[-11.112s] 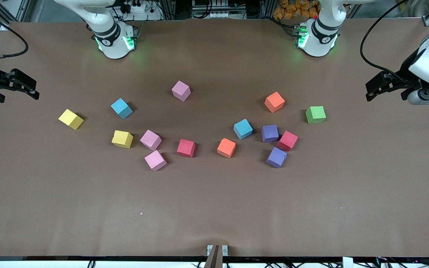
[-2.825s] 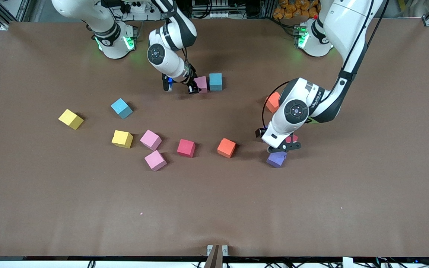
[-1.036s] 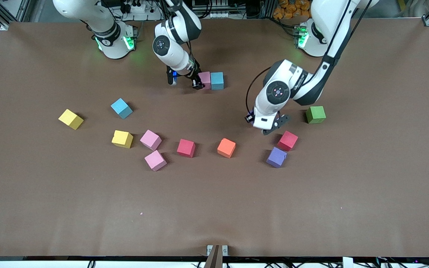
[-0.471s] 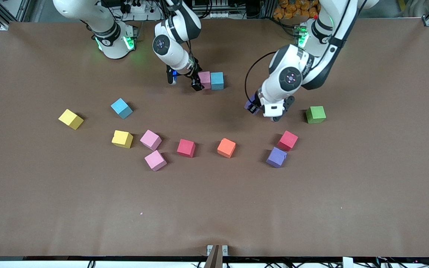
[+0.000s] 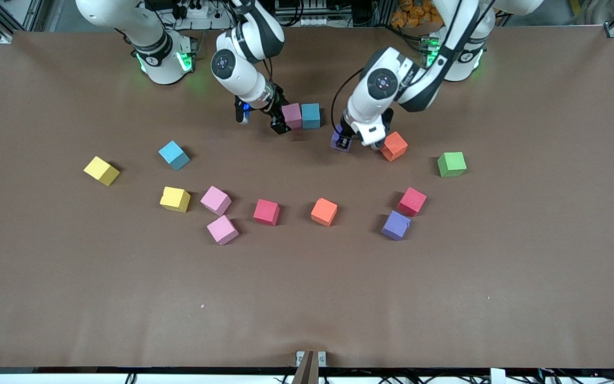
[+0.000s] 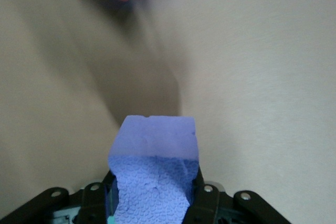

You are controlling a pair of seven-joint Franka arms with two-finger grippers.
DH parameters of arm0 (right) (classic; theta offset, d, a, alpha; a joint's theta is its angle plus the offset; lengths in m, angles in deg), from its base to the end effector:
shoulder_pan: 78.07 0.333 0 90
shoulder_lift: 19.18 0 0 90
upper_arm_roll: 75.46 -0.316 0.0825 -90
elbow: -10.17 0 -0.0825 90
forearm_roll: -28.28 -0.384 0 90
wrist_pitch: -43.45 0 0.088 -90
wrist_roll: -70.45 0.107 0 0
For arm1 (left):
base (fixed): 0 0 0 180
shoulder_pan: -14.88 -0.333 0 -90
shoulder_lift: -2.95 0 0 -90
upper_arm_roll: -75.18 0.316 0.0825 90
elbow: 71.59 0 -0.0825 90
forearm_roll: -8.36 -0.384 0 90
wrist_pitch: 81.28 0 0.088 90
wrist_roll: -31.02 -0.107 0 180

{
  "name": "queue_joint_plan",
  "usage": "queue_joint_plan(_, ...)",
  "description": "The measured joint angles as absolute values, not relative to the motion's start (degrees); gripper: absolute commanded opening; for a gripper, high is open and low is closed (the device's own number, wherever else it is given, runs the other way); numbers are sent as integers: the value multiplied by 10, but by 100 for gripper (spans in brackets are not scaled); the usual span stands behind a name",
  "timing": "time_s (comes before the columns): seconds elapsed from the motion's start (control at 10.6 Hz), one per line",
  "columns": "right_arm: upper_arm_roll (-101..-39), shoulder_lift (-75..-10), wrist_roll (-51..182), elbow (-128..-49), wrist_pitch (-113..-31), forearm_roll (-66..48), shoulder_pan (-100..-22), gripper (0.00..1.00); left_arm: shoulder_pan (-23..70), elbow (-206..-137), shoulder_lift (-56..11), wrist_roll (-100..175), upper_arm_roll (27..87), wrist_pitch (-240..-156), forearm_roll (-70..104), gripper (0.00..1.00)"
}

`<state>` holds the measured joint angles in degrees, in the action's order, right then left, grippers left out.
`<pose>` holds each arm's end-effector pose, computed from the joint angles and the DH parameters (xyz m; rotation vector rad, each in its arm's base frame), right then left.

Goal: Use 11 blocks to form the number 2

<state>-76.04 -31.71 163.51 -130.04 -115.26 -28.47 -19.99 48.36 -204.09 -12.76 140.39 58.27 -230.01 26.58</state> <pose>0.2802 0.3910 0.2137 -2.1115 2.0010 0.5325 0.3386 -0.4035 0.2310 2.4292 1.8703 -0.3692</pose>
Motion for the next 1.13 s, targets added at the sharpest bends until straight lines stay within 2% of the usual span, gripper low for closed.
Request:
queue_joint_plan(0.75,-757,-288,1635,-1300,-1125,-275,-202,100,483,-2061,-128,1558,535,-2311,266,6)
queue_joint_plan(1.13,-752,-268,1634,-1294,-1044,-87,-292,100,483,-2062,-128,1599,526,-2312,266,7)
